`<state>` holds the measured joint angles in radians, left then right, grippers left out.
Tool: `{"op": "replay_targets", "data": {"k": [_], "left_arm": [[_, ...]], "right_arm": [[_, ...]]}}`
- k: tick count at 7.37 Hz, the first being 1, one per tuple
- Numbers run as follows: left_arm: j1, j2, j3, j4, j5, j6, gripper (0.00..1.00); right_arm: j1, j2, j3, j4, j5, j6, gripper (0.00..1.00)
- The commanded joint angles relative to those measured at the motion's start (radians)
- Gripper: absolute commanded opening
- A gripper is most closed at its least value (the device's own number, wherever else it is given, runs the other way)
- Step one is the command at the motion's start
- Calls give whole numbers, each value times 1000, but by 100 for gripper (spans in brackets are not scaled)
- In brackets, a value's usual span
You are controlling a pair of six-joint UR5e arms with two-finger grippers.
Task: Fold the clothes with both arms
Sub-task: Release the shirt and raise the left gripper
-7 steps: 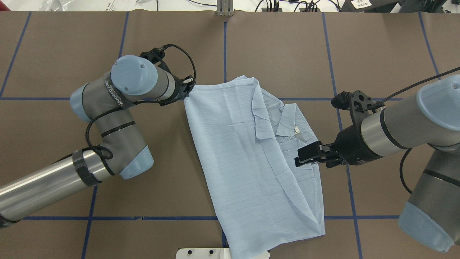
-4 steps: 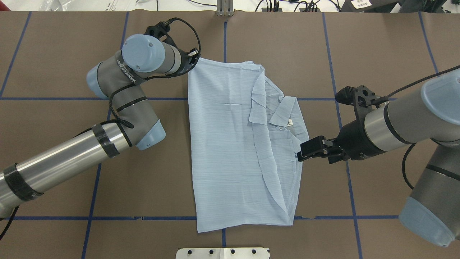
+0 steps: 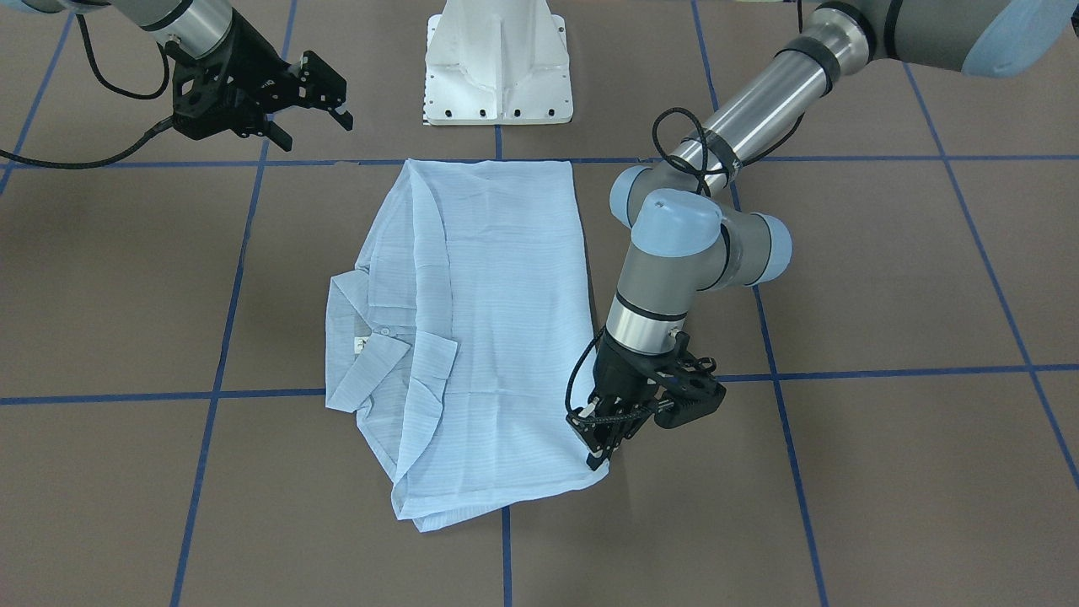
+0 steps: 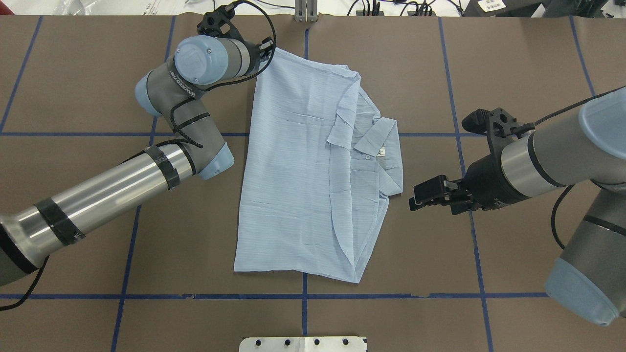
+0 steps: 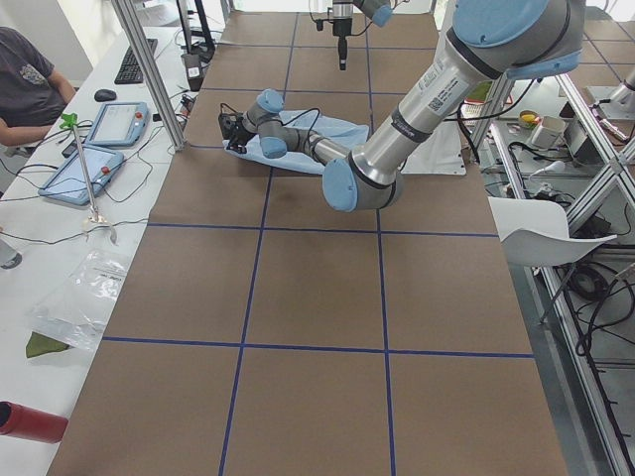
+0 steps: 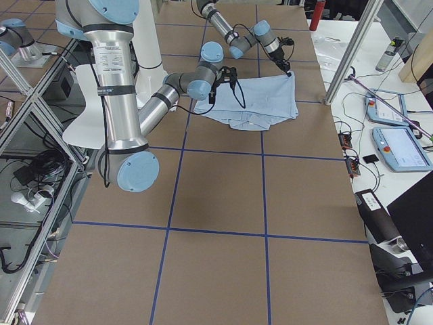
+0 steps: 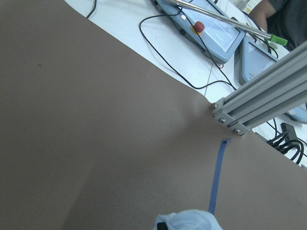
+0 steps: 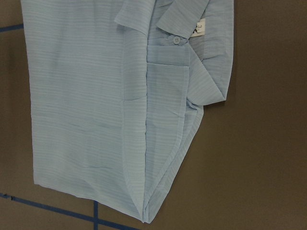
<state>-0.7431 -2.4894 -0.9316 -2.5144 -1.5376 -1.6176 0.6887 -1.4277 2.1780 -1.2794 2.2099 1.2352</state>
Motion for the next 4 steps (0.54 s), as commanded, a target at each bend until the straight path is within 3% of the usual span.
{"op": "replay_targets", "data": {"k": [1,4], "left_arm": [[-7,-8,45,-26,5,2,0],[-30,-3,60,-26,5,2,0]], "right_arm": [[2,1,-6,0,-1,0,100],[-2,3,-7,0,-1,0,100]]}}
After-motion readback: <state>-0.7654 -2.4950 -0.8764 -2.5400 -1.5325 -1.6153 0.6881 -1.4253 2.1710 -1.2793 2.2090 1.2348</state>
